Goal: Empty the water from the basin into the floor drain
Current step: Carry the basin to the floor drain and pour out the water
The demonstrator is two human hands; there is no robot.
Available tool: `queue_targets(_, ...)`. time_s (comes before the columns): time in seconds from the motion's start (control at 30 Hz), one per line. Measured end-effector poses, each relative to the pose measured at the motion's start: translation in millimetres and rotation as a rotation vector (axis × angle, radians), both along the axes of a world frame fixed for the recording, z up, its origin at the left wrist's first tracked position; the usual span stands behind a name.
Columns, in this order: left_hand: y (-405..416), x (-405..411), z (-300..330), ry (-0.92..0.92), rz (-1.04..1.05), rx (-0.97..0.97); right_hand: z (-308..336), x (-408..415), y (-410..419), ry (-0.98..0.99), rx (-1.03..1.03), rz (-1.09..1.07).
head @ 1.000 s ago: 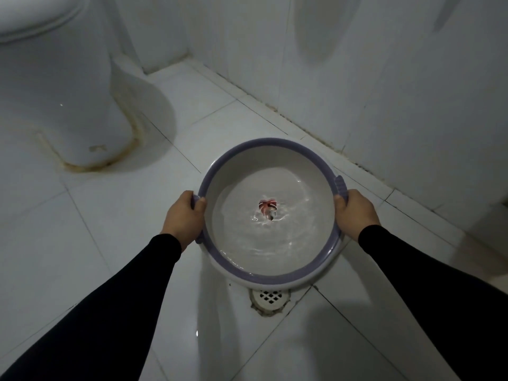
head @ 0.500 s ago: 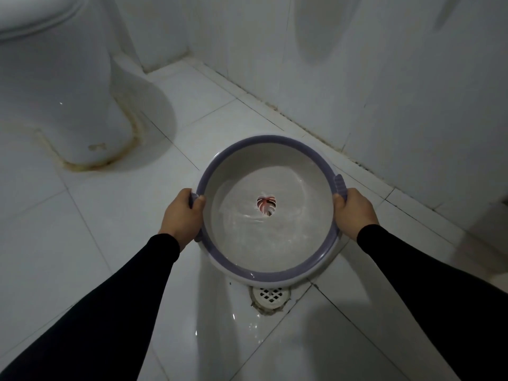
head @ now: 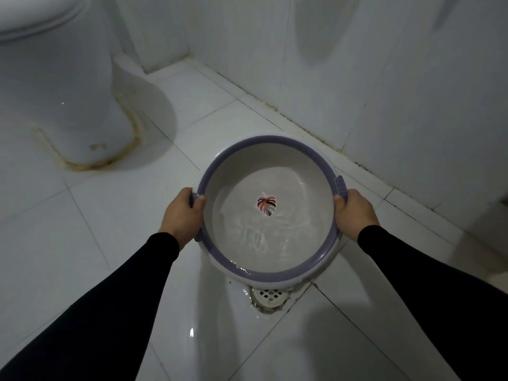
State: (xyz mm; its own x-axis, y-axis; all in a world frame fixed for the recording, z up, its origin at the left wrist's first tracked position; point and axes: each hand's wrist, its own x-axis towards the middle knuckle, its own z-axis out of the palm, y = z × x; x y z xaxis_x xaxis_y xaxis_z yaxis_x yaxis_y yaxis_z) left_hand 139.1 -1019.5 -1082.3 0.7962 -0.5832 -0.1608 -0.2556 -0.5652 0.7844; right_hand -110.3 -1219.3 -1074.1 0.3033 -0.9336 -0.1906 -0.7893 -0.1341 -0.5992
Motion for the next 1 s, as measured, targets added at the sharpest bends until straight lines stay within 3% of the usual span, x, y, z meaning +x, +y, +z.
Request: queue_targets(1.0, 2.3, -1.4, 7.1, 0.01, -0.007, 0.005, 6.3, -5.1, 4.0, -0.017, 0.002, -0.01)
